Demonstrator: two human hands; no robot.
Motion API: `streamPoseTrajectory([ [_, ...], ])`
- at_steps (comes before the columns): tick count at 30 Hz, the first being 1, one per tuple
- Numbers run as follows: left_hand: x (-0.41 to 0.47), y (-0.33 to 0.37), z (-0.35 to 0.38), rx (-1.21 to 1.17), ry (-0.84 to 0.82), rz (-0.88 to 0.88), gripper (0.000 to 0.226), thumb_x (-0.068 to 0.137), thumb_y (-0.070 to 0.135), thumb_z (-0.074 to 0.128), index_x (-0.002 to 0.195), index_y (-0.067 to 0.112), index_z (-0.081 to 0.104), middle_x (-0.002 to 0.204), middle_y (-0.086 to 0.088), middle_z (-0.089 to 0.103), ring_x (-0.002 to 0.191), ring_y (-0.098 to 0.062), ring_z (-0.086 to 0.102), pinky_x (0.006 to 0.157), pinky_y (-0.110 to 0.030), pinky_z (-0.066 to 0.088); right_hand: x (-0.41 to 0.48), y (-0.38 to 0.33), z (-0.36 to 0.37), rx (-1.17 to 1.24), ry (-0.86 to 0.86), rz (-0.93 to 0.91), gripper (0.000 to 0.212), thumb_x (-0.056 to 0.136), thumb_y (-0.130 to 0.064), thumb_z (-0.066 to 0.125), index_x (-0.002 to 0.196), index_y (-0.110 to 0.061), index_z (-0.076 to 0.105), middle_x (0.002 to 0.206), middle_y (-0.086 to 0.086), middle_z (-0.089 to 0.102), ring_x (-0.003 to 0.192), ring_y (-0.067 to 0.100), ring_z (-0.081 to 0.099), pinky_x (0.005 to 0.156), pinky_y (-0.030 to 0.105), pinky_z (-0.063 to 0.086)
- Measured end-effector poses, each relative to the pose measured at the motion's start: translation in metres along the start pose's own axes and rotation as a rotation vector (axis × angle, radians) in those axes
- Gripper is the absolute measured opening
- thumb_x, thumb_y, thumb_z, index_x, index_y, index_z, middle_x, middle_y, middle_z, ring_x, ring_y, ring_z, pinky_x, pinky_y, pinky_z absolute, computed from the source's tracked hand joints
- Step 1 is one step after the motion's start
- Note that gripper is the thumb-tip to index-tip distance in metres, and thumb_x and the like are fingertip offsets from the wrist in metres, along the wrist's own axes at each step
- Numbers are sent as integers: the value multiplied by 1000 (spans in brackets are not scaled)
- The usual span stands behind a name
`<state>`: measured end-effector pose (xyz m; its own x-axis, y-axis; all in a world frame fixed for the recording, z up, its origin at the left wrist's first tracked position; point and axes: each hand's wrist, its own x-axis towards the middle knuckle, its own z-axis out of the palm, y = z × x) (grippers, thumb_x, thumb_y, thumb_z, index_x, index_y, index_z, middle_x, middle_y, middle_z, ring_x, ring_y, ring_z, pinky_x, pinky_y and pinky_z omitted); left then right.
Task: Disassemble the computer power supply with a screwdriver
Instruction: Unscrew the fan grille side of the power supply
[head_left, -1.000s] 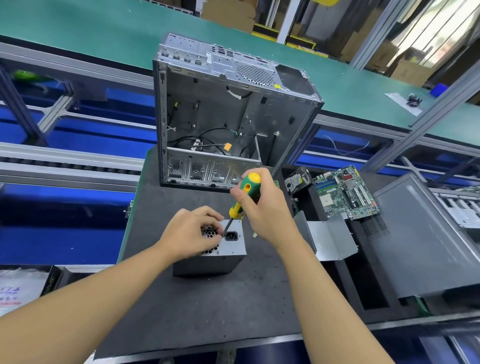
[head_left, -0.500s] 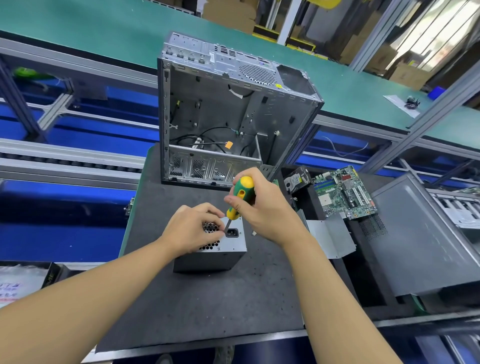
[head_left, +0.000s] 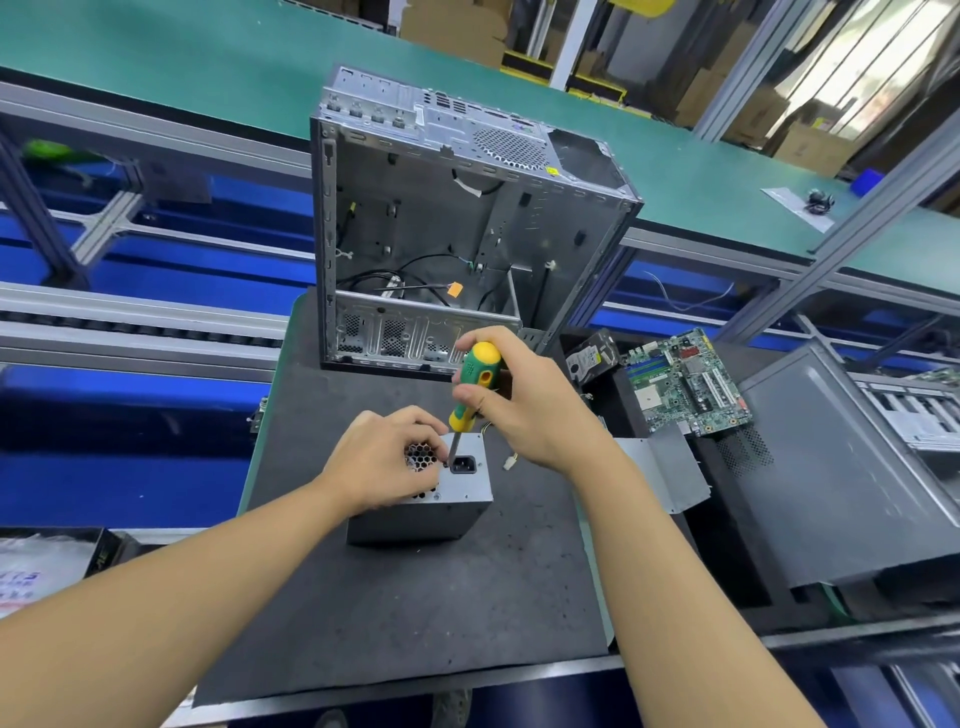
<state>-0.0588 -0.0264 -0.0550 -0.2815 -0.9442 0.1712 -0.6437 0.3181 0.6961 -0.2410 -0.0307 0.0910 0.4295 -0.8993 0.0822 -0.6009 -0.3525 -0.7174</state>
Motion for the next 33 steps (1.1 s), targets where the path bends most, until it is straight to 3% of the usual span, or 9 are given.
streamPoseTrajectory([
  [8, 0, -1, 2, -37, 32, -20, 5, 72, 55, 60, 66, 54, 62, 101, 39, 58, 80, 10, 55, 88, -30, 41, -3, 5, 0, 61, 60, 7, 27, 94, -24, 66, 111, -35, 49, 94, 2, 67, 83, 24, 68, 75, 50, 57],
  [15, 2, -6, 3, -43, 15, -39, 7, 79, 48, 77, 84, 43, 78, 105, 40, 59, 91, 7, 60, 93, -34, 46, -4, 6, -2, 45, 49, 7, 26, 95, -25, 65, 112, -36, 48, 94, 0, 66, 84, 22, 67, 75, 48, 57],
  [22, 0, -7, 3, -38, 10, -2, 6, 87, 32, 76, 90, 33, 81, 105, 37, 59, 83, 5, 58, 90, -36, 47, -4, 7, 2, 35, 47, -10, 26, 94, -24, 65, 111, -34, 48, 94, 0, 65, 83, 23, 67, 75, 48, 57],
  [30, 1, -5, 3, -68, 27, -26, 4, 86, 32, 77, 89, 33, 80, 108, 30, 65, 87, -5, 66, 92, -40, 47, -6, 9, 0, 13, 57, -31, 25, 95, -25, 64, 113, -33, 47, 96, 0, 66, 84, 20, 66, 77, 46, 56],
  [33, 1, -6, 3, -78, 25, -35, 4, 85, 33, 78, 89, 34, 81, 108, 29, 66, 90, -2, 65, 93, -40, 47, -6, 9, -1, 12, 57, -25, 25, 95, -25, 64, 112, -33, 47, 96, -1, 65, 84, 18, 66, 77, 45, 56],
])
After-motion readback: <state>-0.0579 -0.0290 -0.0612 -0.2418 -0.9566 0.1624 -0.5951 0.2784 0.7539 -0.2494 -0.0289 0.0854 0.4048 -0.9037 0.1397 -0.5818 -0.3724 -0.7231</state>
